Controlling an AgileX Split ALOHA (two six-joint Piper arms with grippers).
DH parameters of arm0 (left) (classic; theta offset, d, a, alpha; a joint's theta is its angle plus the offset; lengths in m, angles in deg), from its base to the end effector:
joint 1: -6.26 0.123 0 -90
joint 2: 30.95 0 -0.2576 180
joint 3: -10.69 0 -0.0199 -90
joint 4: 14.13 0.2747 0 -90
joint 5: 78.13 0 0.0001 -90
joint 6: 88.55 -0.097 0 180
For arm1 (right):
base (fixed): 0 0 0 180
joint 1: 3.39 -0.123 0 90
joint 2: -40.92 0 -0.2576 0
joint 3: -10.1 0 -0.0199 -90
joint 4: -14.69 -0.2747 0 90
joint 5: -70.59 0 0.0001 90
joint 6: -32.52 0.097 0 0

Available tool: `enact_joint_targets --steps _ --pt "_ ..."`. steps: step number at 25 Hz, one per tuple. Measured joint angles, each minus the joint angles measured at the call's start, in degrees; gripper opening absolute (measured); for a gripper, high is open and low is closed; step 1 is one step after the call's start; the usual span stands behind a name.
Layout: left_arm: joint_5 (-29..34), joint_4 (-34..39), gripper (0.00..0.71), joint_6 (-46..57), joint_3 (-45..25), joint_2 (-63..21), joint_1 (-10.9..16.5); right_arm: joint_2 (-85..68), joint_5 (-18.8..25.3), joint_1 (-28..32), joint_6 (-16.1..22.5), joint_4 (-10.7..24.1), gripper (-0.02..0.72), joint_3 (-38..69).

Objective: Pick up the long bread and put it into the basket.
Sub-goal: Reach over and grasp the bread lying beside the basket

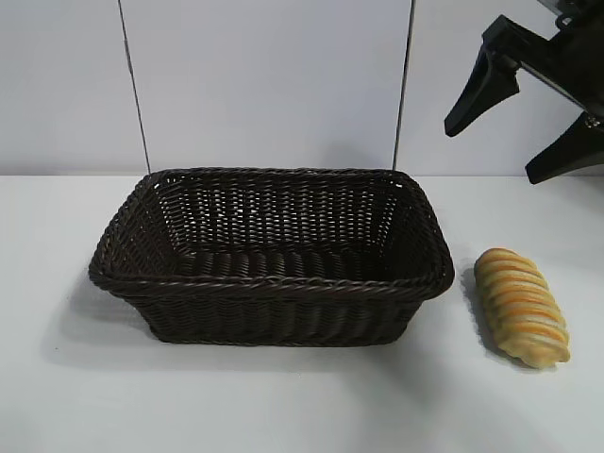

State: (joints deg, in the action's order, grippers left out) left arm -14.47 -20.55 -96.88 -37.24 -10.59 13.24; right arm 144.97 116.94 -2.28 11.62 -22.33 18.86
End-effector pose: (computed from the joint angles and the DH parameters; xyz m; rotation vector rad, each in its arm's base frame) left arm 0.0788 -0.0001 0.2683 0.0214 2.2959 -0.0033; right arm 0.3641 0.0353 0.2071 0.0308 2.6250 0.6307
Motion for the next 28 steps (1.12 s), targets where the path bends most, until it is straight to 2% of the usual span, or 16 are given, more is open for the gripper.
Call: enact_joint_targets --steps 6,11,14,19,21,23,28 --pt "-0.06 -0.05 0.694 0.00 0.00 -1.90 -1.94 0.00 0.32 0.00 -0.38 1.72 0.695 0.00" --pt "0.01 -0.05 0.694 -0.06 0.00 -10.63 -4.19 0.00 2.50 0.00 0.45 4.88 0.695 0.00" --pt "0.25 -0.05 0.694 -0.10 0.00 -12.46 -4.35 0.00 4.06 0.00 3.63 9.53 0.695 -0.04" --pt "0.38 -0.16 0.694 -0.10 -0.11 -12.46 -4.56 0.00 5.12 0.00 10.24 21.26 0.695 0.37" --pt "0.66 -0.23 0.694 -0.10 -0.52 -12.46 -4.83 0.00 3.98 0.00 12.16 24.69 0.695 1.47" --pt "0.70 -0.23 0.694 -0.10 -0.59 -12.46 -4.83 0.00 0.66 0.00 13.22 26.71 0.695 3.30" --pt "0.72 -0.23 0.694 -0.10 -0.65 -12.46 -4.83 0.24 -8.57 0.00 13.40 26.33 0.695 8.60"
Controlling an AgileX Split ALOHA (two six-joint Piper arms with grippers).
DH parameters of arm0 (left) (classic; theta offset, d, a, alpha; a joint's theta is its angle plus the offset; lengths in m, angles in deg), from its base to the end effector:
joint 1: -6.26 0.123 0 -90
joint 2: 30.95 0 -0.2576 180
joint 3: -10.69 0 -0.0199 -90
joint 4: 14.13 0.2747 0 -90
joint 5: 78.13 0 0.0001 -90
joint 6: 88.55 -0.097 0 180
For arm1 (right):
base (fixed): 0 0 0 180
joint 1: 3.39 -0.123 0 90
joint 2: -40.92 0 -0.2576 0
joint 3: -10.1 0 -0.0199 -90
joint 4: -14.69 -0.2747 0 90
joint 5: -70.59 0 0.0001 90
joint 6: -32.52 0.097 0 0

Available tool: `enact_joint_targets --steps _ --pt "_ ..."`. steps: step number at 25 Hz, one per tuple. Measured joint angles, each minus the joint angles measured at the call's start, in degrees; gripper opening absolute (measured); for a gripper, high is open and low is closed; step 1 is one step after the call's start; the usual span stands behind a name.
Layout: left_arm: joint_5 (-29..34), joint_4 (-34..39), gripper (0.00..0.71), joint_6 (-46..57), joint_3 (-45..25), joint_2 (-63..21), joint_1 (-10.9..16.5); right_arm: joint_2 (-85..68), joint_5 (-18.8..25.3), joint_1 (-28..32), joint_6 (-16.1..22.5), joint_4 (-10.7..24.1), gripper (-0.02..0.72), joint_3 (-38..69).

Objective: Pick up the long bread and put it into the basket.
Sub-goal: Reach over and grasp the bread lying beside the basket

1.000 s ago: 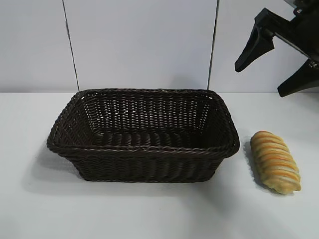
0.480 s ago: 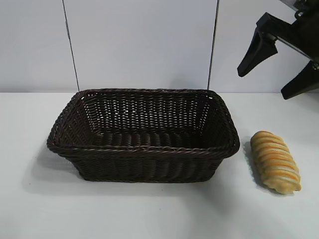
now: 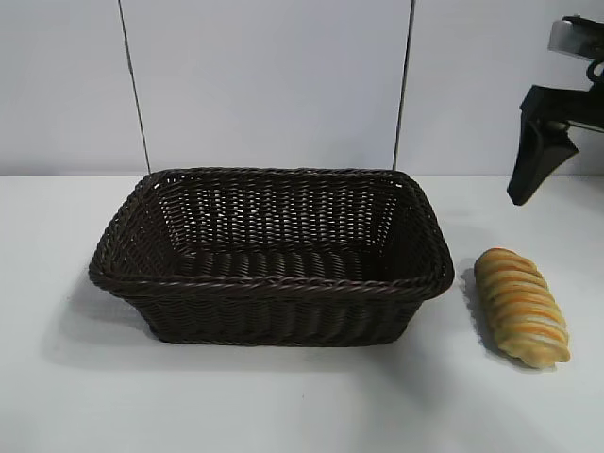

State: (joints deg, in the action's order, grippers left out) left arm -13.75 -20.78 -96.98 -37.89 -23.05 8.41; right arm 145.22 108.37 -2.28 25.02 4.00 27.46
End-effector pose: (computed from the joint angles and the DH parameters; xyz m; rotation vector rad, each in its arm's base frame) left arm 0.0461 -0.0084 0.2773 0.1249 2.1000 -0.0295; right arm 0.3426 0.0044 0.1554 0.0213 2.7702 0.1574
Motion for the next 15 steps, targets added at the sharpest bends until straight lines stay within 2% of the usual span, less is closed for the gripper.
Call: enact_joint_targets --steps 5,12,15 --pt "0.00 0.00 0.694 0.00 0.00 0.00 0.00 3.49 -4.16 0.00 -0.46 -2.43 0.695 1.18" --pt "0.05 0.00 0.694 0.06 0.00 0.00 0.00 8.86 -8.28 0.00 -4.46 -8.54 0.695 1.25" --pt "0.05 0.00 0.694 0.06 0.00 0.00 0.00 10.34 -9.61 0.00 -5.46 -9.90 0.695 1.25"
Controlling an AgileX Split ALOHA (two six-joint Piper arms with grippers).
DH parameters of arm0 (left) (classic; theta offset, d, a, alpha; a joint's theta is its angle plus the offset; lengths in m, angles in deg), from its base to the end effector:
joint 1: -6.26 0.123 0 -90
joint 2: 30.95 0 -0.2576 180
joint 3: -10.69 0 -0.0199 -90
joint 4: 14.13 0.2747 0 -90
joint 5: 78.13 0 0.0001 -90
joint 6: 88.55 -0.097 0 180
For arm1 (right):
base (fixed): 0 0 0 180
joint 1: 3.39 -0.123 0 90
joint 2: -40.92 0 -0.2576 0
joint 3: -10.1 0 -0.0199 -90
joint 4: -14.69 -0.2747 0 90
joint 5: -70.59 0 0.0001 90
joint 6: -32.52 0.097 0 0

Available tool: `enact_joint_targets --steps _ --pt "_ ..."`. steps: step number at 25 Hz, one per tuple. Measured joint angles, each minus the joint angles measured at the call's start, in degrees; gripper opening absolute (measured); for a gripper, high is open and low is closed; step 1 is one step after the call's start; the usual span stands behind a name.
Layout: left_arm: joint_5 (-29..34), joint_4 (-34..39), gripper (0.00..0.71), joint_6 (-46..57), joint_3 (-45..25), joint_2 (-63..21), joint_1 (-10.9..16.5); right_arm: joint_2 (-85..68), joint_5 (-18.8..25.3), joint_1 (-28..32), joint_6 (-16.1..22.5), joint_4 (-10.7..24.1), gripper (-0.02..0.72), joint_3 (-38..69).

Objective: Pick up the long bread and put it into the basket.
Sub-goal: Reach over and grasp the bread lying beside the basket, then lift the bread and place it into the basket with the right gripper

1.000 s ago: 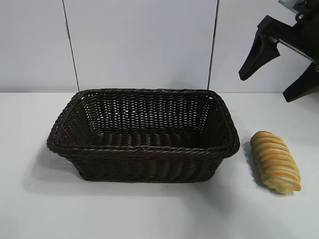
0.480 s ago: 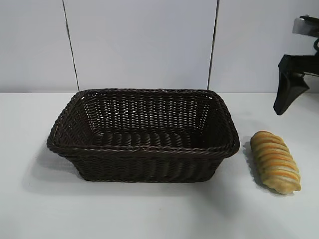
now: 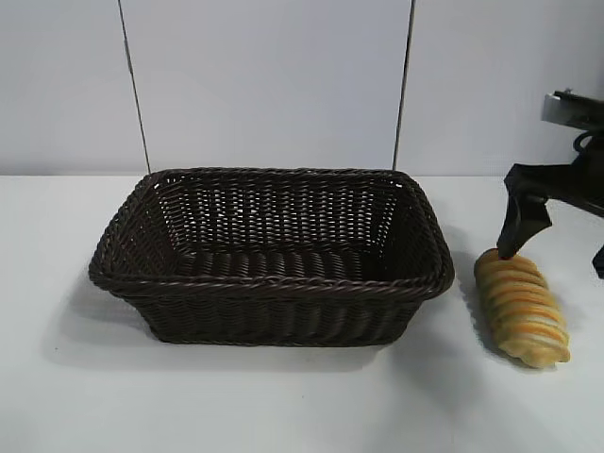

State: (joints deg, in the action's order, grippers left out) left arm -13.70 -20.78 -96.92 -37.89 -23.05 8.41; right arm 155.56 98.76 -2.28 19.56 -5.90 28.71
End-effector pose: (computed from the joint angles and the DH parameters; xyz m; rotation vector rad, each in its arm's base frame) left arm 0.0461 -0.0084 0.2773 0.1239 2.1009 -0.0303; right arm 0.3542 0.0093 0.0936 0.1161 2.7843 0.2511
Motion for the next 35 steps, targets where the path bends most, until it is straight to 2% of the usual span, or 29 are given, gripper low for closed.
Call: enact_joint_targets --steps 2,5,8,10,12,14,18,25,32,35 --pt "0.00 0.00 0.694 0.00 0.00 0.00 0.00 0.96 -0.84 0.00 -0.16 -0.27 0.686 0.00" --pt "0.00 0.00 0.694 0.00 0.00 0.00 0.00 2.58 -1.15 0.00 -0.21 -0.45 0.608 0.00" --pt "0.00 0.00 0.694 0.00 0.00 0.00 0.00 3.28 -1.15 -0.22 -0.16 -1.37 0.446 0.00" --pt "0.00 0.00 0.694 0.00 0.00 0.00 0.00 3.30 -1.10 -0.40 0.49 -1.35 0.298 -0.06" --pt "0.00 0.00 0.694 0.00 0.00 0.00 0.00 3.40 -1.10 -0.44 1.11 -1.35 0.186 -0.06" --pt "0.00 0.00 0.694 0.00 0.00 0.00 0.00 3.40 -0.90 -0.44 1.34 -1.35 0.118 -0.06" --pt "0.00 0.00 0.694 0.00 0.00 0.00 0.00 3.19 0.60 -0.44 1.38 -1.14 0.116 -0.49" --pt "0.06 0.00 0.694 0.00 0.00 0.00 0.00 -3.02 9.97 -0.44 2.32 0.43 0.113 -6.52" --pt "0.06 0.00 0.694 0.00 0.00 0.00 0.00 -6.78 21.01 -0.44 6.61 5.32 0.103 -17.16" --pt "0.06 0.00 0.694 0.00 0.00 0.00 0.00 -6.78 23.62 -0.95 6.96 6.35 0.103 -19.88"
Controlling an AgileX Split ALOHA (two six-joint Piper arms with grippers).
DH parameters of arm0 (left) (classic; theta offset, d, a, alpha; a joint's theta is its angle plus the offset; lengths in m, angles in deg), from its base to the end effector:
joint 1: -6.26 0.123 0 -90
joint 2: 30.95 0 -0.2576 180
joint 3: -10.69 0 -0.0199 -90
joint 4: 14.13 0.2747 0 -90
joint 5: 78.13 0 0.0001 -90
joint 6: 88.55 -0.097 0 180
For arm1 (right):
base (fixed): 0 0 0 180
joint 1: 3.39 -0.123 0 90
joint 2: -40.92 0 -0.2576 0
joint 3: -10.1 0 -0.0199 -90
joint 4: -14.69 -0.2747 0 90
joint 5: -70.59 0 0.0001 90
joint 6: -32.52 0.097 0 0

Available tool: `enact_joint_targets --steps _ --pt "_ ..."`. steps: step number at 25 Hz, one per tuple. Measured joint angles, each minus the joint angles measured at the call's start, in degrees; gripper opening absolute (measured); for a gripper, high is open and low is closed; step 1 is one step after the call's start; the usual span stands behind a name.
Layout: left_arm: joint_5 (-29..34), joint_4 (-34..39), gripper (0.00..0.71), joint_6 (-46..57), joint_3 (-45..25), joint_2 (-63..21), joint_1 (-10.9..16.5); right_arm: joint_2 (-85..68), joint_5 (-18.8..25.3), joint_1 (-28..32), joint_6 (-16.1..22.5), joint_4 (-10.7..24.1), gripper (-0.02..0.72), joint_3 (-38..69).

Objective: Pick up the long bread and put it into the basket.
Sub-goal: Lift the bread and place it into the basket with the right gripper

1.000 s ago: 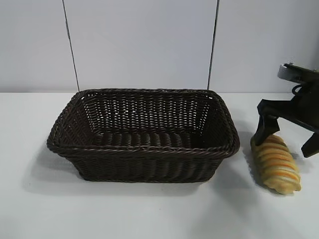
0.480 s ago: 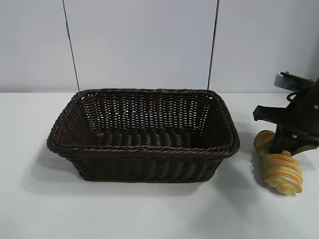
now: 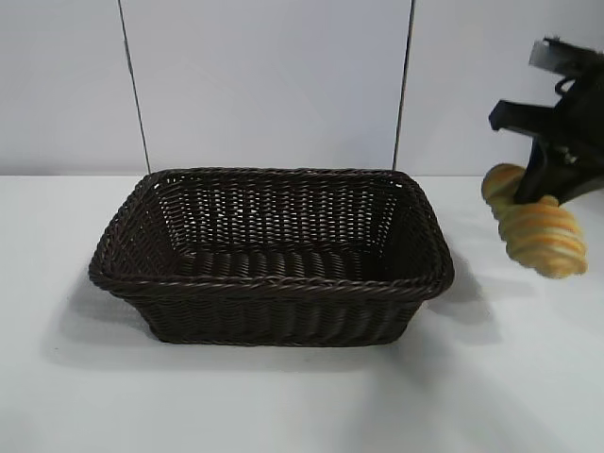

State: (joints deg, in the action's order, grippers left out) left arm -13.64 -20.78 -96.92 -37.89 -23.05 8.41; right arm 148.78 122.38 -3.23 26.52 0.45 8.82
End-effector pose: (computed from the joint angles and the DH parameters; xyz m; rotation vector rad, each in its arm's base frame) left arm 0.0460 -0.0084 0.2772 0.1240 2.1019 -0.0304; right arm 0.3843 0.0177 0.2209 0.0205 2.7411 0.2804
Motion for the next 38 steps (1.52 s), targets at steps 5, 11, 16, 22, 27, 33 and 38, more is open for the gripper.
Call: enact_joint_targets --steps 5,11,16,22,27,33,38 --pt "0.00 0.00 0.694 0.00 0.00 0.00 0.00 0.00 -0.42 -6.50 1.19 0.85 0.103 -2.48" --pt "0.00 0.00 0.694 0.05 0.00 0.00 0.00 1.76 -3.88 -18.30 4.48 2.29 0.102 -6.73" --pt "0.00 0.00 0.694 0.05 0.00 0.00 0.00 7.77 -4.08 -25.21 2.82 5.64 0.102 -11.97" --pt "0.00 0.00 0.694 0.05 0.00 0.00 0.00 14.20 -7.12 -30.88 -24.72 10.58 0.102 -15.38" --pt "0.00 0.00 0.694 0.05 0.00 0.00 0.00 19.09 -9.98 -32.87 -36.25 8.71 0.102 -15.38" --pt "0.00 0.00 0.694 0.05 0.00 0.00 0.00 23.29 -12.16 -33.00 -37.10 8.03 0.102 -15.38" --pt "0.00 0.00 0.694 0.05 0.00 0.00 0.00 23.79 -12.87 -33.00 -37.13 7.83 0.176 -15.42"
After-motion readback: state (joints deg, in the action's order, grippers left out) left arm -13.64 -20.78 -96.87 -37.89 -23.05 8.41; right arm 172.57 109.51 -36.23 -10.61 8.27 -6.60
